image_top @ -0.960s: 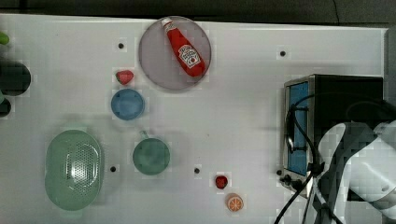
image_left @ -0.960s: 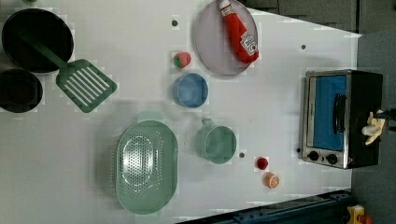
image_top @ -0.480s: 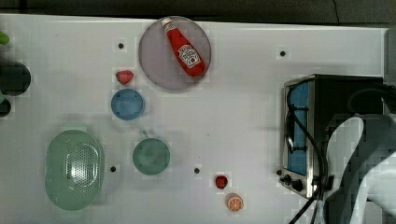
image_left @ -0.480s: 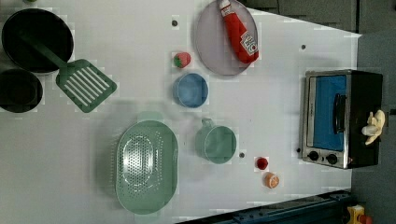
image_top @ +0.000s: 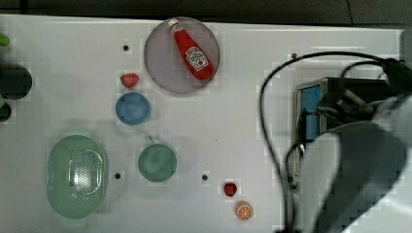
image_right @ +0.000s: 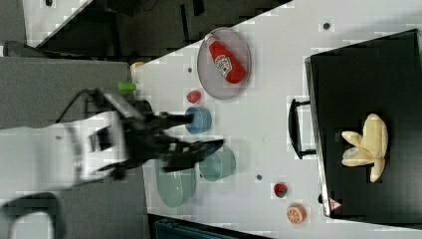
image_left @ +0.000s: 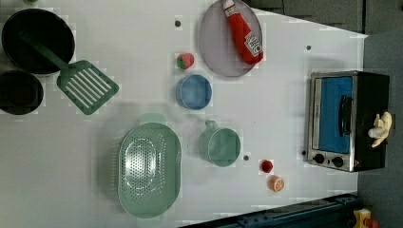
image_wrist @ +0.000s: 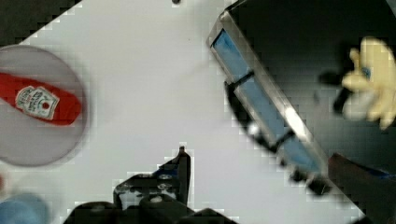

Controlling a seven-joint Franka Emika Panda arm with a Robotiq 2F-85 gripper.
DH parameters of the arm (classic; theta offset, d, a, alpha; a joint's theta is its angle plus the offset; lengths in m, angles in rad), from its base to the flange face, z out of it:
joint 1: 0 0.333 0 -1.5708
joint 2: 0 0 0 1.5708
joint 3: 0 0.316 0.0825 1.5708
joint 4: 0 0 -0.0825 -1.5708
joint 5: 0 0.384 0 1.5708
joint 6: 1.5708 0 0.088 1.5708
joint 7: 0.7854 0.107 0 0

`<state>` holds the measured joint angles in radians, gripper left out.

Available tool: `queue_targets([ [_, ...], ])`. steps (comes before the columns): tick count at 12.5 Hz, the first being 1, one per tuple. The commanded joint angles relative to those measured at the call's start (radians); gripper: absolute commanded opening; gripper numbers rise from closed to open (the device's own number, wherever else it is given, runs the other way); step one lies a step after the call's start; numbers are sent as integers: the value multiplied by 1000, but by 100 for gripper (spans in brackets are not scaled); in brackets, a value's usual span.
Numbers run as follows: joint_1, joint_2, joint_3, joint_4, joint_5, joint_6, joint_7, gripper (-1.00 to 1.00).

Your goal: Pick banana from table and place on oven.

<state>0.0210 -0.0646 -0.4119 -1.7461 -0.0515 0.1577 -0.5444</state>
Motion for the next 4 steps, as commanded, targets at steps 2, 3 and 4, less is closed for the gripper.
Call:
queue_targets([
  [2,27,-56,205,9,3,-109,461,100],
  [3,27,-64,233,9,3,-109,525,100],
  [4,27,-72,251,8,3,-120,576,100],
])
